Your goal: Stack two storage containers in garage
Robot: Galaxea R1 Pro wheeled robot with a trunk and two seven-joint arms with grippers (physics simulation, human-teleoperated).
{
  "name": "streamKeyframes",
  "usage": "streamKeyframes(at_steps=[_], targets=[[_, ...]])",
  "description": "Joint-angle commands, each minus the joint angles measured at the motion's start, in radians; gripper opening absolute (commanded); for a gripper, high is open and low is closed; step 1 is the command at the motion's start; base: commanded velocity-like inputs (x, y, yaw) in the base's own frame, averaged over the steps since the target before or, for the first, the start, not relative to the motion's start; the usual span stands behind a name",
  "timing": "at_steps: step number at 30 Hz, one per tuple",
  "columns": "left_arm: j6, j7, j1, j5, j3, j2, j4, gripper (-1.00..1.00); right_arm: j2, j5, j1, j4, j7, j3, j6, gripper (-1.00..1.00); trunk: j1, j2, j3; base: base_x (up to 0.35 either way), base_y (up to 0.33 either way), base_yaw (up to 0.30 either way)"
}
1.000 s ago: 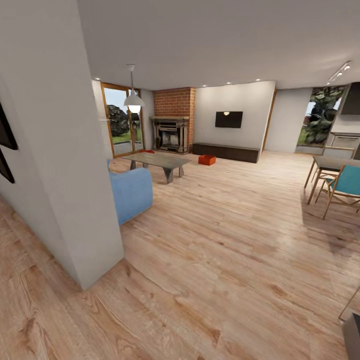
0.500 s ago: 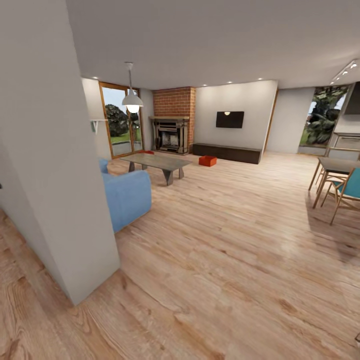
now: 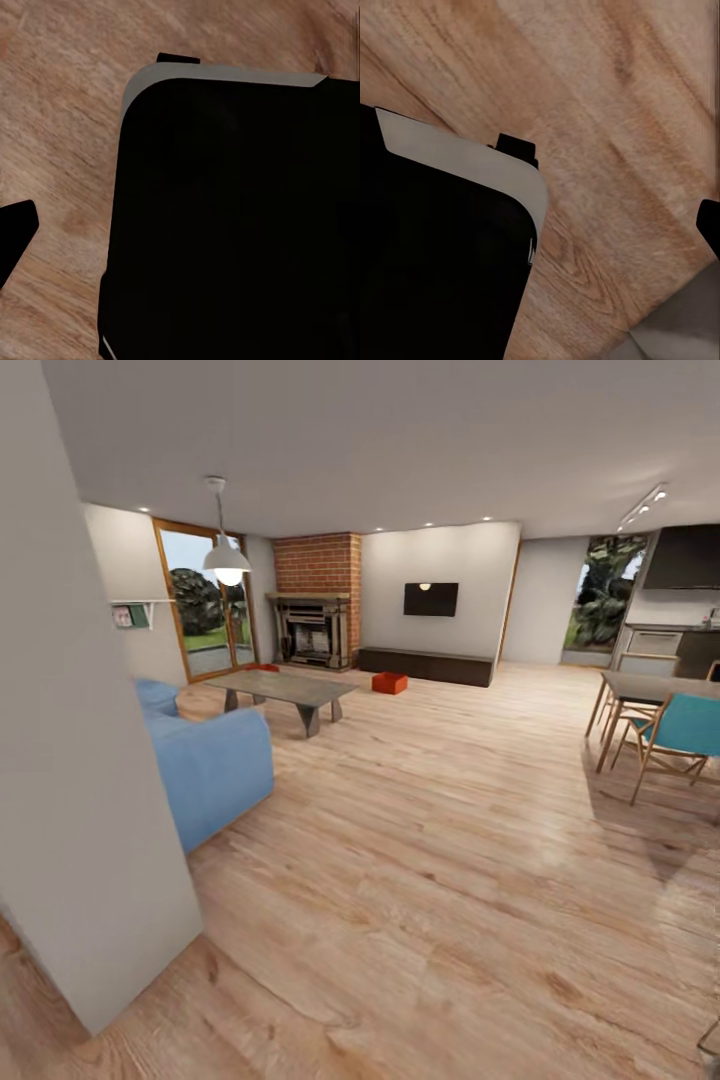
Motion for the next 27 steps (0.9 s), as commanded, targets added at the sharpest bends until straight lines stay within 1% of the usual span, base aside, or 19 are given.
streamKeyframes(at_steps=[1, 16, 19, 27], targets=[[-0.003, 0.000, 0.000, 0.007, 0.000, 0.000, 0.000, 1.00, 0.001, -0.009, -0.001, 0.003, 0.000, 0.009, -0.005, 1.00, 0.001, 0.000, -0.001, 0.323, 0.000, -0.249], [-0.003, 0.000, 0.000, 0.007, -0.001, 0.000, 0.000, 1.00, 0.001, -0.010, -0.001, 0.003, 0.001, 0.009, -0.004, 1.00, 0.001, 0.000, -0.001, 0.323, 0.000, -0.245], [-0.003, 0.000, 0.000, 0.007, -0.001, 0.000, 0.000, 1.00, 0.001, -0.009, -0.001, 0.003, 0.001, 0.010, -0.004, 1.00, 0.001, 0.000, -0.001, 0.323, 0.000, -0.099], [-0.003, 0.000, 0.000, 0.007, -0.001, 0.000, 0.001, 1.00, 0.000, -0.008, -0.001, 0.003, 0.001, 0.010, -0.004, 1.00, 0.001, 0.000, -0.001, 0.323, 0.000, -0.011]])
